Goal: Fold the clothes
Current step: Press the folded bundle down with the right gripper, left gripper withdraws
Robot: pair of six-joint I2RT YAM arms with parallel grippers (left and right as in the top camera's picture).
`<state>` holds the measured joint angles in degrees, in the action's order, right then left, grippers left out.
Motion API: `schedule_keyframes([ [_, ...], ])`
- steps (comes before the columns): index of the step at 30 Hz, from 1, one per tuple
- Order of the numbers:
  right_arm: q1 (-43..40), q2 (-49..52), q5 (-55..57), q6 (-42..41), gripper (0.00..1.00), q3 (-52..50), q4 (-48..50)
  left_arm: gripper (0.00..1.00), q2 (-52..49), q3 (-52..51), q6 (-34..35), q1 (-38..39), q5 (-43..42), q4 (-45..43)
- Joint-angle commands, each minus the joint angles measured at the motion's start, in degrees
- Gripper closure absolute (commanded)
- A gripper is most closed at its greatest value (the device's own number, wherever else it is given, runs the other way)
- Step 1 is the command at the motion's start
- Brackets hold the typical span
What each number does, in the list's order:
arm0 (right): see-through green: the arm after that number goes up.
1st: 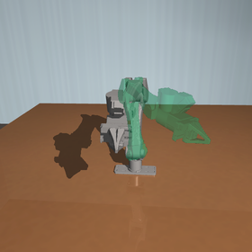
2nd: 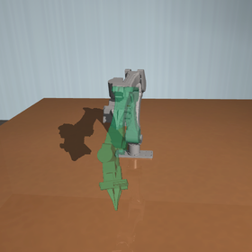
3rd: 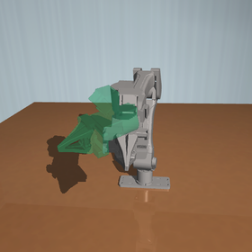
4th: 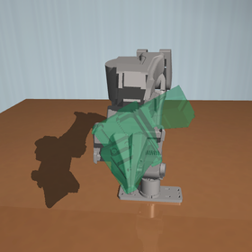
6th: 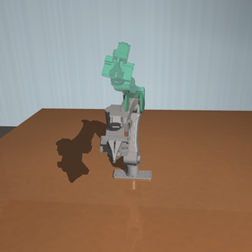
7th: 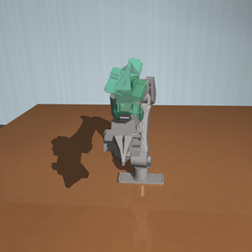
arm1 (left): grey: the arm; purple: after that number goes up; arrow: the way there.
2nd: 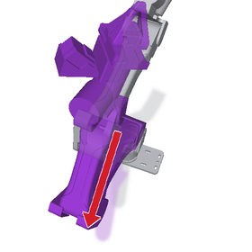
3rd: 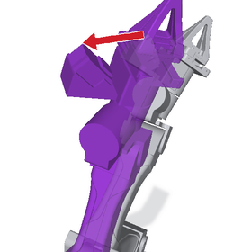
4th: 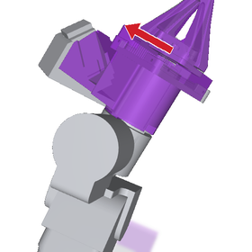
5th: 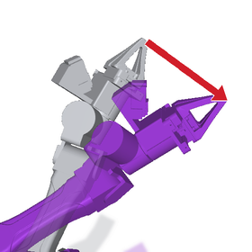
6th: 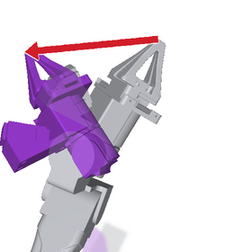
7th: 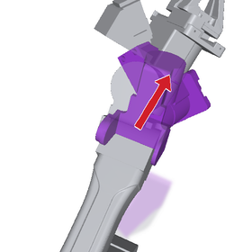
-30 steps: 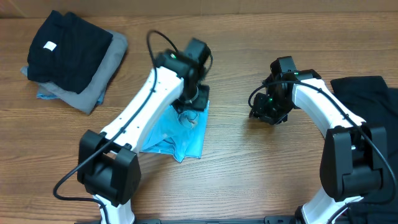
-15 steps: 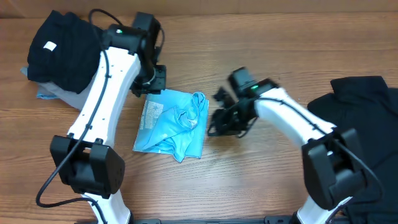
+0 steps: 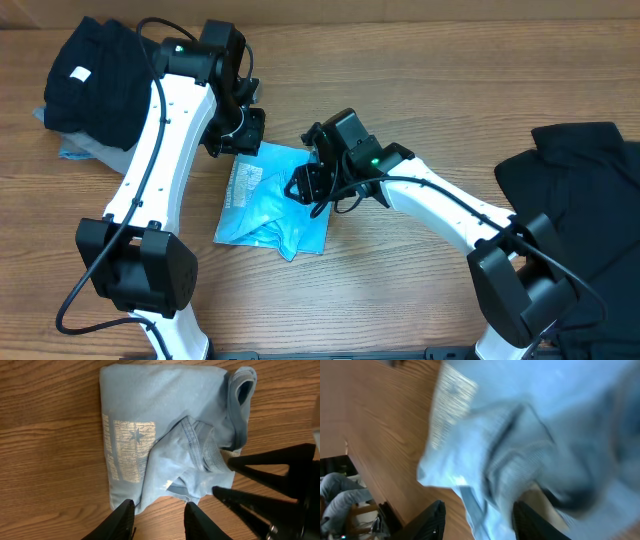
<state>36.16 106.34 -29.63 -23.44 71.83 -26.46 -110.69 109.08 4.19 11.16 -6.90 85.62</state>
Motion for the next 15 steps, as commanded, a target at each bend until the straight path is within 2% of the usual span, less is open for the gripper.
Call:
schedule_keyframes([
  [1,2.56,-0.31,1.03,2.86,0.51,-0.26,3.80,0.64,0.92,0.96,-1.49,0.09,-0.17,-0.17],
  [4,3.43,1.01,6.91,2.62,0.50,-0.26,3.91,0.63,0.92,0.96,-1.64,0.09,-0.17,0.13],
  [12,3.43,6.10,5.64,2.43,0.51,-0.26,5.79,0.64,0.92,0.96,-2.45,0.00,-0.15,1.01],
  [13,3.50,6.29,5.51,2.43,0.54,-0.26,5.90,0.64,0.92,0.96,-2.56,0.00,-0.15,1.01],
  [14,3.52,6.29,5.55,2.43,0.62,-0.26,6.01,0.64,0.92,0.96,-2.54,0.00,-0.15,0.98],
  [15,3.52,6.27,5.27,2.43,0.79,-0.22,5.68,0.64,0.92,0.96,-2.54,0.00,-0.15,1.01],
])
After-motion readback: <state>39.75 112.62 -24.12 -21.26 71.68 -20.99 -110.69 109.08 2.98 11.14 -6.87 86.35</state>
